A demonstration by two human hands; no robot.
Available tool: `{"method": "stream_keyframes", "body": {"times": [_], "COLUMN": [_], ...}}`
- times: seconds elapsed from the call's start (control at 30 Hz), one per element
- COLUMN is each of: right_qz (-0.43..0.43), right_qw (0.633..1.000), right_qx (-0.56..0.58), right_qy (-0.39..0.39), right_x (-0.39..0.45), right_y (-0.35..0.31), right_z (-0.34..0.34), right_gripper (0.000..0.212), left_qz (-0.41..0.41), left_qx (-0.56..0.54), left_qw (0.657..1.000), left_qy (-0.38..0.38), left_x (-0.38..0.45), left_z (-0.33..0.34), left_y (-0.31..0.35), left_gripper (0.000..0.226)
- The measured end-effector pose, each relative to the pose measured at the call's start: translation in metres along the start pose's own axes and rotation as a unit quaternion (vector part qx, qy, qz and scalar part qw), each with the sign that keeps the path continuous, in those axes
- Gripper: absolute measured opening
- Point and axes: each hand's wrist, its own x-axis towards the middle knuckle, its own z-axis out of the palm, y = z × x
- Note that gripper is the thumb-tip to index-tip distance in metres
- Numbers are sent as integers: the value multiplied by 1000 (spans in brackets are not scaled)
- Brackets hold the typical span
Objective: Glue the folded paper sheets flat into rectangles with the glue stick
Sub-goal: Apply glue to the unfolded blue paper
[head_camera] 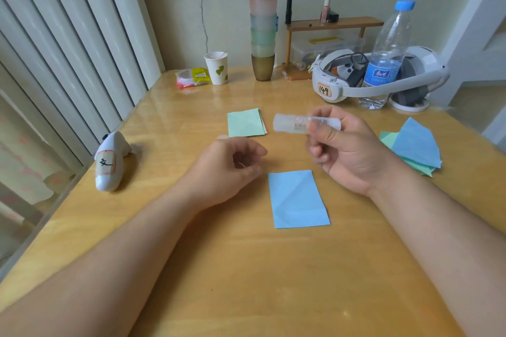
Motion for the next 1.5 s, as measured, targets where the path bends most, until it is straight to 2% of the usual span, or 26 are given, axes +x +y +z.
{"method": "stream_keyframes", "body": {"times": [0.07,0.13,0.27,0.43,0.53,0.63,0.67,0.73,0.8,0.87,1.1,1.23,1.5], "right_qz": [3,7,55,115,102,82,65,-3,-58,-62,-36,-31,-31], "right_qw": [999,996,982,959,960,974,981,981,936,902,880,879,867], "right_qx": [18,19,84,186,206,140,87,-105,-315,-412,-465,-469,-494], "right_qy": [49,92,163,178,161,159,161,165,143,112,91,81,62], "right_x": [1,2,9,12,10,10,11,11,10,10,14,13,14], "right_y": [-2,-3,-5,-4,-7,-5,-2,7,18,27,31,31,33], "right_z": [-5,-7,-11,-10,-9,-6,-5,-1,4,8,15,17,18], "right_gripper": [29,28,12,38,40,38,36,28,22,25,42,49,48], "left_qz": [10,10,-7,16,18,11,7,-2,-3,0,30,34,19], "left_qx": [82,118,166,234,239,254,260,266,267,264,227,219,230], "left_qw": [997,993,986,971,969,966,964,962,962,962,972,973,972], "left_qy": [0,-6,-30,-53,-55,-53,-54,-57,-64,-64,-55,-57,-50], "left_x": [-2,-3,-2,-2,-1,-1,0,1,2,3,8,9,10], "left_z": [1,2,5,10,10,10,10,9,9,9,6,6,8], "left_y": [2,5,5,3,1,0,0,0,-2,-3,-10,-11,-10], "left_gripper": [15,12,37,46,47,51,52,56,59,62,46,50,55]}}
